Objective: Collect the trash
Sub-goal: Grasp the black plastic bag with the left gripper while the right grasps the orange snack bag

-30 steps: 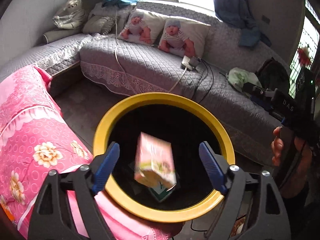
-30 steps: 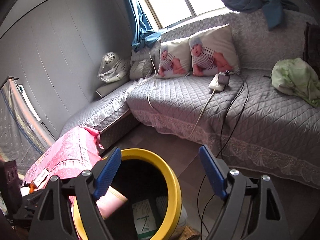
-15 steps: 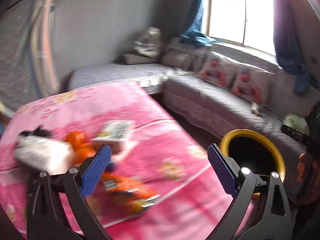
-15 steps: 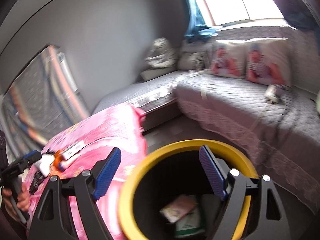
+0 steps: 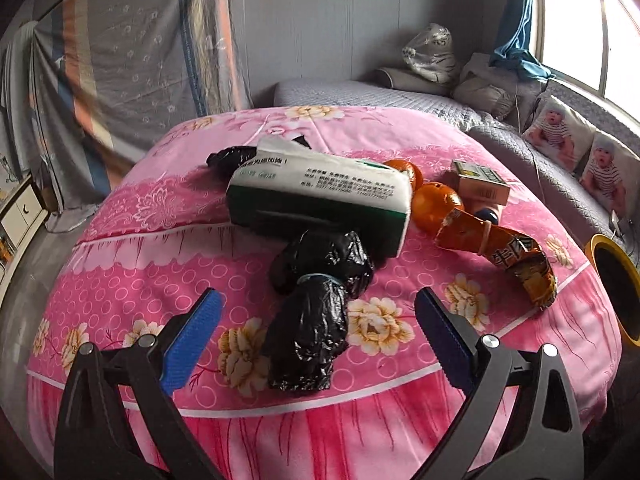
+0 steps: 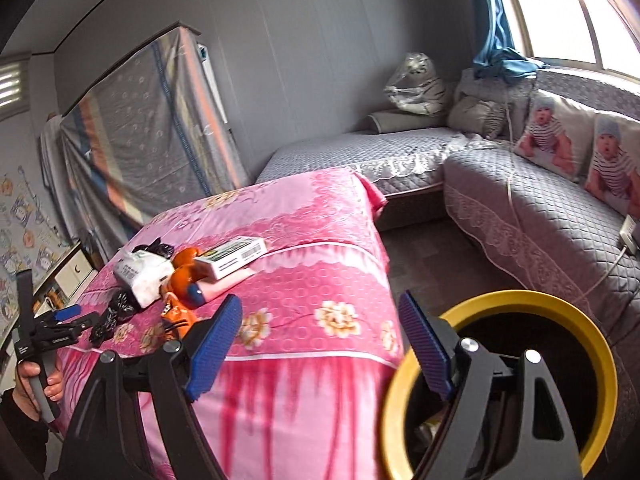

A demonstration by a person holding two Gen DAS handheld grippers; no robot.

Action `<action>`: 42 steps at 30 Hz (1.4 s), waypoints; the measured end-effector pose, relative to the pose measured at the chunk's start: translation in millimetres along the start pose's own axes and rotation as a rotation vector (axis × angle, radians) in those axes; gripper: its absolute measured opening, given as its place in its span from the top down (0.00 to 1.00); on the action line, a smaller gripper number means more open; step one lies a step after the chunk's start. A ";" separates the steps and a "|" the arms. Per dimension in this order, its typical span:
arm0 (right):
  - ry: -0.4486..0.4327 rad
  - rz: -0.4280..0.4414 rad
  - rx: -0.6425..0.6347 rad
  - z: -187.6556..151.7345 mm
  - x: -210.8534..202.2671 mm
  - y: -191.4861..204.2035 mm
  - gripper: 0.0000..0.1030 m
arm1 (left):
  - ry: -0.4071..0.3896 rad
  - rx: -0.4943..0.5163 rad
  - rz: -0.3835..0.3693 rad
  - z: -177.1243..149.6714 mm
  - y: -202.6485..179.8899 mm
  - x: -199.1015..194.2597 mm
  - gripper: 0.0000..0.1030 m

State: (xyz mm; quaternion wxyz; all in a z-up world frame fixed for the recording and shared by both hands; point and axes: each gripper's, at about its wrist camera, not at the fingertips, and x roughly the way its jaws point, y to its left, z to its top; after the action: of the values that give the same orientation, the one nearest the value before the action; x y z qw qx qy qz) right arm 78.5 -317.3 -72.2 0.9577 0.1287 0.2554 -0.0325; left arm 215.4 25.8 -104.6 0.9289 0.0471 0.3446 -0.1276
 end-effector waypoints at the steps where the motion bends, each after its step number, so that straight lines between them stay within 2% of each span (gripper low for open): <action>1: 0.005 0.007 -0.008 -0.1 1.9 6.2 0.25 | 0.012 -0.018 0.005 0.2 5.5 6.6 0.12; 4: 0.016 0.026 -0.036 1.5 8.6 18.5 0.25 | 0.043 -0.029 0.005 0.0 13.6 22.2 0.22; 6: 0.023 0.036 -0.056 1.8 11.4 26.0 0.25 | 0.063 -0.028 -0.007 -0.3 15.2 30.7 0.24; 8: 0.030 0.040 -0.069 1.4 13.4 30.6 0.25 | 0.082 -0.013 -0.016 -0.4 12.7 37.7 0.33; 10: 0.040 0.055 -0.077 2.1 16.8 35.4 0.25 | 0.115 -0.010 -0.028 0.5 12.2 45.1 0.52; 12: 0.061 0.090 -0.084 4.3 21.3 40.6 0.25 | 0.134 -0.015 -0.042 0.6 12.3 49.5 0.63; 15: 0.113 0.181 -0.119 8.2 31.5 56.6 0.24 | 0.126 0.009 -0.038 -0.5 9.1 47.7 0.74; 19: 0.214 0.286 -0.239 11.6 62.6 97.7 0.20 | 0.109 -0.005 -0.049 -2.0 11.2 38.4 0.77; 24: 0.329 0.271 -0.402 4.6 118.8 148.1 0.20 | 0.048 -0.041 -0.084 -3.8 15.3 4.6 0.78; 29: 0.402 0.261 -0.473 -8.1 157.2 171.6 0.22 | -0.063 -0.068 -0.100 -10.9 15.6 -51.0 0.78; 35: 0.496 0.240 -0.487 -22.7 189.3 183.1 0.51 | -0.121 -0.067 -0.105 -15.5 13.8 -89.2 0.78; 36: 0.507 0.235 -0.486 -25.1 192.2 182.6 0.62 | -0.127 -0.066 -0.105 -15.3 12.7 -92.2 0.78; 39: 0.515 0.248 -0.451 -27.6 189.2 175.6 0.68 | -0.138 -0.060 -0.108 -14.1 8.5 -96.0 0.78; 42: 0.474 0.271 -0.417 -21.6 166.7 166.6 0.69 | -0.152 -0.066 -0.120 -13.8 7.2 -97.8 0.78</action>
State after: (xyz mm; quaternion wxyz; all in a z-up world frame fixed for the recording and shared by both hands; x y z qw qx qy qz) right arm 234.0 -150.3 -134.8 0.8730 -0.0331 0.4525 0.1787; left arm 137.3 55.1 -51.3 0.9441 -0.0140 0.2791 -0.1748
